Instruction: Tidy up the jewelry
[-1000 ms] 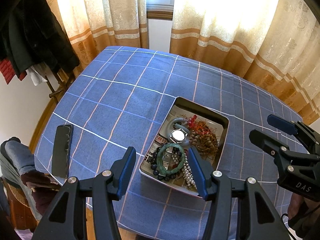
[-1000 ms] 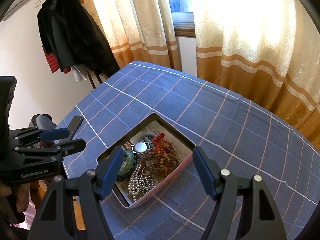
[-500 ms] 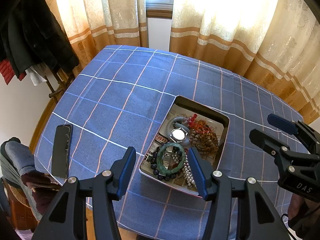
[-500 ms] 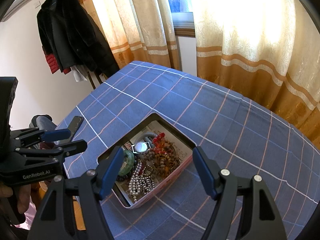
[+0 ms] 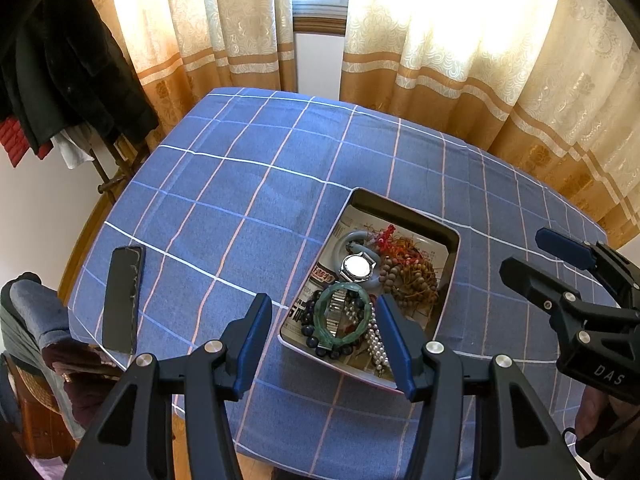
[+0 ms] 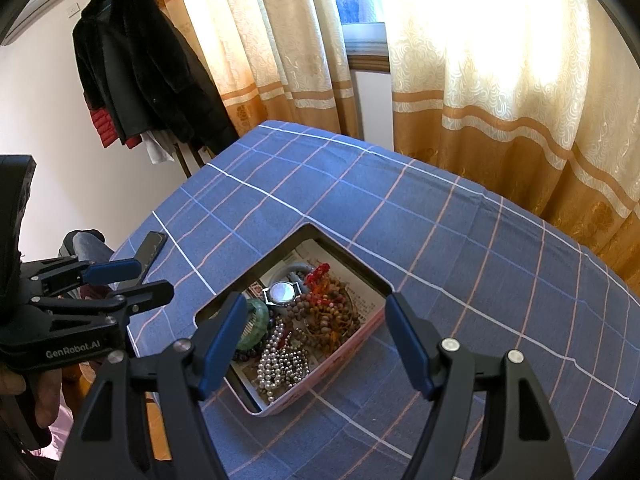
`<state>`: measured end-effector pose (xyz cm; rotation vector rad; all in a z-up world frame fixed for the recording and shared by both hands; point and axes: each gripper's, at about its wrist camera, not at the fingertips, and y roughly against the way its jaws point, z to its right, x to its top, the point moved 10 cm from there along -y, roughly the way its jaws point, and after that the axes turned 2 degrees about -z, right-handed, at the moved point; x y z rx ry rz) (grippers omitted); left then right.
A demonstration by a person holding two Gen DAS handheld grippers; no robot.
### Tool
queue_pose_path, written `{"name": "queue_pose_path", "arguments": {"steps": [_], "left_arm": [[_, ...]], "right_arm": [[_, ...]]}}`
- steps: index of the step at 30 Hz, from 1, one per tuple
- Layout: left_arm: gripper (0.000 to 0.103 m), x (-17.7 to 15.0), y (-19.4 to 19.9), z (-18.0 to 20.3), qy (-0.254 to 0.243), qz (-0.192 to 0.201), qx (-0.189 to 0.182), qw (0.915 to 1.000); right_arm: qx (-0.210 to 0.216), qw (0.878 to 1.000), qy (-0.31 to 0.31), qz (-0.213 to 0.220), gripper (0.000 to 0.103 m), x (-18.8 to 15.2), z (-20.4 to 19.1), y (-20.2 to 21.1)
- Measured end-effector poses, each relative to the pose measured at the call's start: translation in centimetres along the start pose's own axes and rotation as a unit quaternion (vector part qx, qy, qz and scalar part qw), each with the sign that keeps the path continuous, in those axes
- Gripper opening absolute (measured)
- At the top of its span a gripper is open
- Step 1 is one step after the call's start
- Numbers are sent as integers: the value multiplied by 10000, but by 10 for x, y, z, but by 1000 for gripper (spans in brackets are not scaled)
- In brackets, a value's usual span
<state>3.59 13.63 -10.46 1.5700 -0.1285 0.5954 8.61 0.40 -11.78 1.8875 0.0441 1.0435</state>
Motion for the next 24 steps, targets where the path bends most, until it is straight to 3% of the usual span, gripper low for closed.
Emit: {"name": "queue_pose_path", "arguments": {"steps": [24], "left_arm": [[55,-4,-6,0,28,-88,77,9999]], "right_arm": [[12,10000,5,-55,75,-4,-3,-4]]}}
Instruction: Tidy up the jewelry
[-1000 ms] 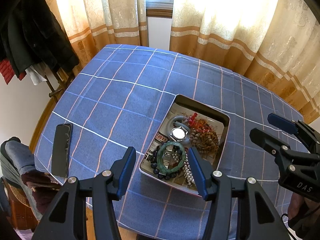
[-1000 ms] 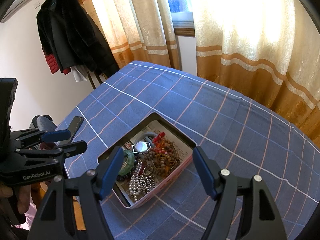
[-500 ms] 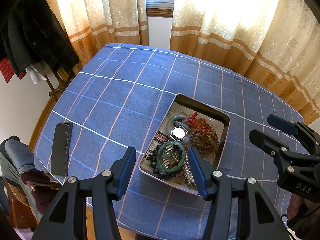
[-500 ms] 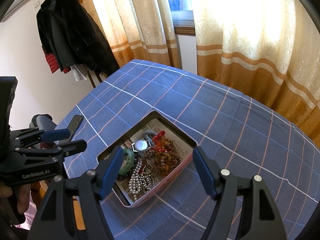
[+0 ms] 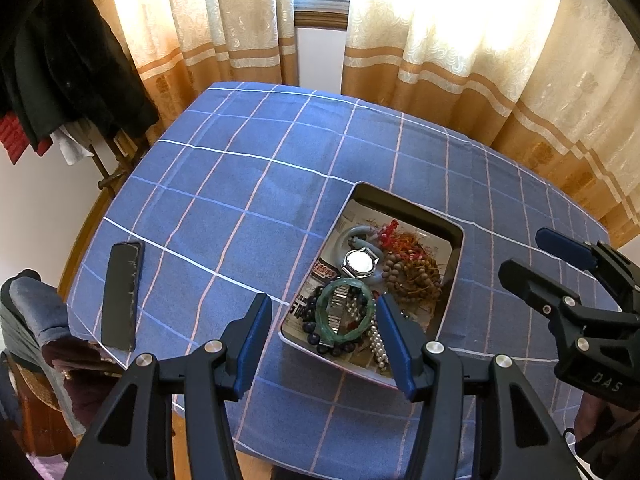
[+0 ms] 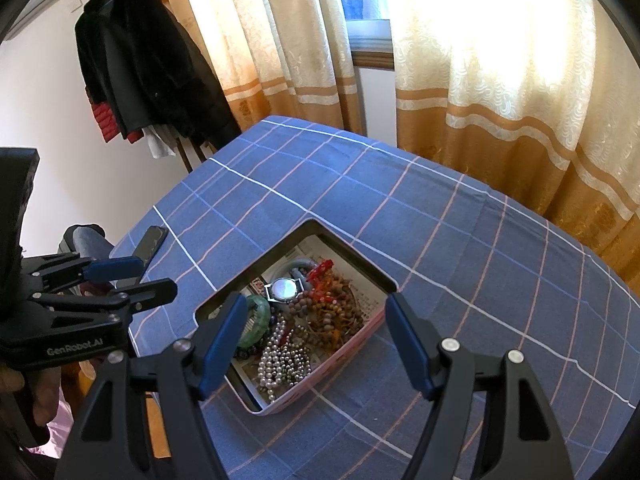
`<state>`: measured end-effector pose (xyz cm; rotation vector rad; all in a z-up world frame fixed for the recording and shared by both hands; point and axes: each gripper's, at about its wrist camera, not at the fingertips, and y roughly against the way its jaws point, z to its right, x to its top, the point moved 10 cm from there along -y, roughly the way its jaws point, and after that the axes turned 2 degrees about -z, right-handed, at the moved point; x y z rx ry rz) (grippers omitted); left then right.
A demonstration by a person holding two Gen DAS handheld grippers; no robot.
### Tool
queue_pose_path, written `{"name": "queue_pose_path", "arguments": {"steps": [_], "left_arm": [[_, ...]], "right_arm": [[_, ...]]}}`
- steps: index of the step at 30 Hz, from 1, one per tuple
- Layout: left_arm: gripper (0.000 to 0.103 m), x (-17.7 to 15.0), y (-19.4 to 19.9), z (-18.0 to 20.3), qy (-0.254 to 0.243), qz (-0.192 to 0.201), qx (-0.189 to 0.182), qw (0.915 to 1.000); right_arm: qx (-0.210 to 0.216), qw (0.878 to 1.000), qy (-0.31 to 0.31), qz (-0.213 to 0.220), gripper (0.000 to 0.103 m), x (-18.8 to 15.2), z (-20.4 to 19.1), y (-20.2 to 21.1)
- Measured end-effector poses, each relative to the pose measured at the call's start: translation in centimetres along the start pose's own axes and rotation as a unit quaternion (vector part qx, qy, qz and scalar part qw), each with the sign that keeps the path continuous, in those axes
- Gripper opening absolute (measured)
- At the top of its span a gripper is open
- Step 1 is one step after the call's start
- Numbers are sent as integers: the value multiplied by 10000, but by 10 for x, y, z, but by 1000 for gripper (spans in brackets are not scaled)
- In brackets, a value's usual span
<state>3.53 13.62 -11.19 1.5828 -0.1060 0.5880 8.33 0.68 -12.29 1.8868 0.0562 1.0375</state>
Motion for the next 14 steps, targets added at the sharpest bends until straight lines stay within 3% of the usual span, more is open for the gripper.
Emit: {"name": "queue_pose_path", "arguments": {"steps": [5,14], "left_arm": [[55,3,2,-6,6,150,240,9996],[55,4,-2,-6,-57,108,237,9996]], "right_arm": [[8,10000,30,-35,75,-1,-2,-3],[14,10000,32,-51,75,-1,0,-6]]}}
